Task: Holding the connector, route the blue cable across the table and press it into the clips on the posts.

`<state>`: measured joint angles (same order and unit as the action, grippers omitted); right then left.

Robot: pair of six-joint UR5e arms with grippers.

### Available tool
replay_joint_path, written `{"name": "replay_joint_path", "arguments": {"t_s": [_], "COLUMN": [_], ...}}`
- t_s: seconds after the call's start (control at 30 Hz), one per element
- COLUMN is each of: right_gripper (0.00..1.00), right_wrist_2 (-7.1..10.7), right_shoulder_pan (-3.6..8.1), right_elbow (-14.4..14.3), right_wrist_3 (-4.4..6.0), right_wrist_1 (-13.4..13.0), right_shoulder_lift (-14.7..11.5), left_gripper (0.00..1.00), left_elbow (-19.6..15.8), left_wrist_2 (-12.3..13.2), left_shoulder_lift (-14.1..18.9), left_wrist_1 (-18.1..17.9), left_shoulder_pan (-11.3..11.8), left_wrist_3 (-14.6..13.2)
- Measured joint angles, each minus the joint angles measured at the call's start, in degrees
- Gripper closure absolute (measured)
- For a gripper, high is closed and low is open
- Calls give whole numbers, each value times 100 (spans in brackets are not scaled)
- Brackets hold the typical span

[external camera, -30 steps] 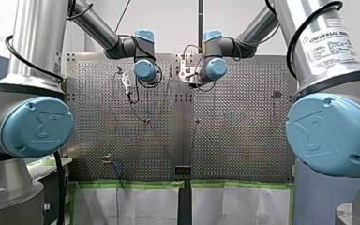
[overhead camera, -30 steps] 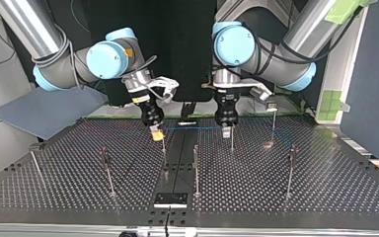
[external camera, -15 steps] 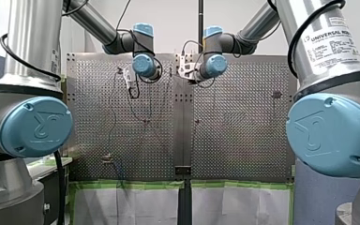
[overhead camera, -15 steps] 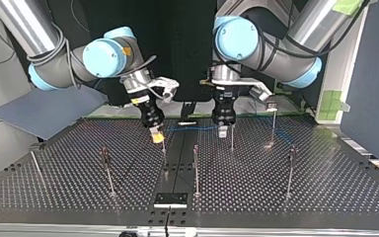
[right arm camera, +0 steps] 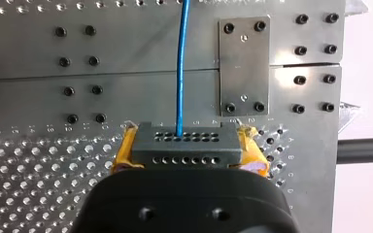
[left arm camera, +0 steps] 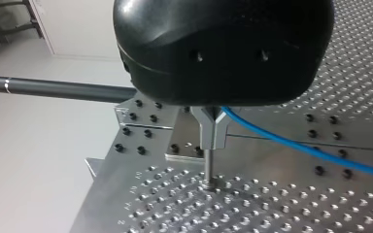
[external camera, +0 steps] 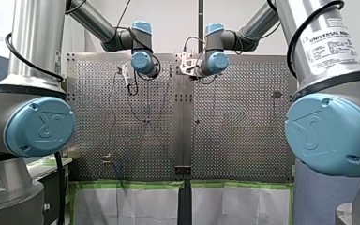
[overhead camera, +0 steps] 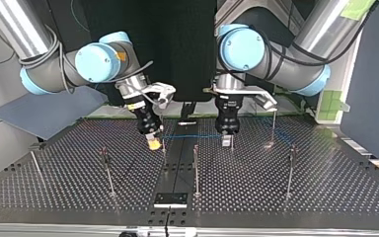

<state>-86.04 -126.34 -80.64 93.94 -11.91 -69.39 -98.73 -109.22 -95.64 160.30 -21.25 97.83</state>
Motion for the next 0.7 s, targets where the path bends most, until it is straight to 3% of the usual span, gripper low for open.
{"name": "replay_joint_path", "arguments": {"t_s": [0.3, 0.53, 0.7], "right_gripper": [100, 100, 100], "right_wrist_2": [131, 191, 264], "right_shoulder_pan": [139, 263, 353], "right_elbow": [48, 80, 117], "right_wrist_3": [18, 43, 47], "right_wrist_1": [0, 5, 2], "right_shoulder_lift": [14, 31, 79], "left_gripper": [98, 98, 98], "left_elbow": [339, 423, 441], "left_wrist_2": [127, 86, 216], "left_shoulder_lift": [-271, -500, -522], "left_wrist_1": [139, -22, -127], "left_shoulder_pan": [57, 80, 148], "left_wrist_3": [-78, -65, 10]}}
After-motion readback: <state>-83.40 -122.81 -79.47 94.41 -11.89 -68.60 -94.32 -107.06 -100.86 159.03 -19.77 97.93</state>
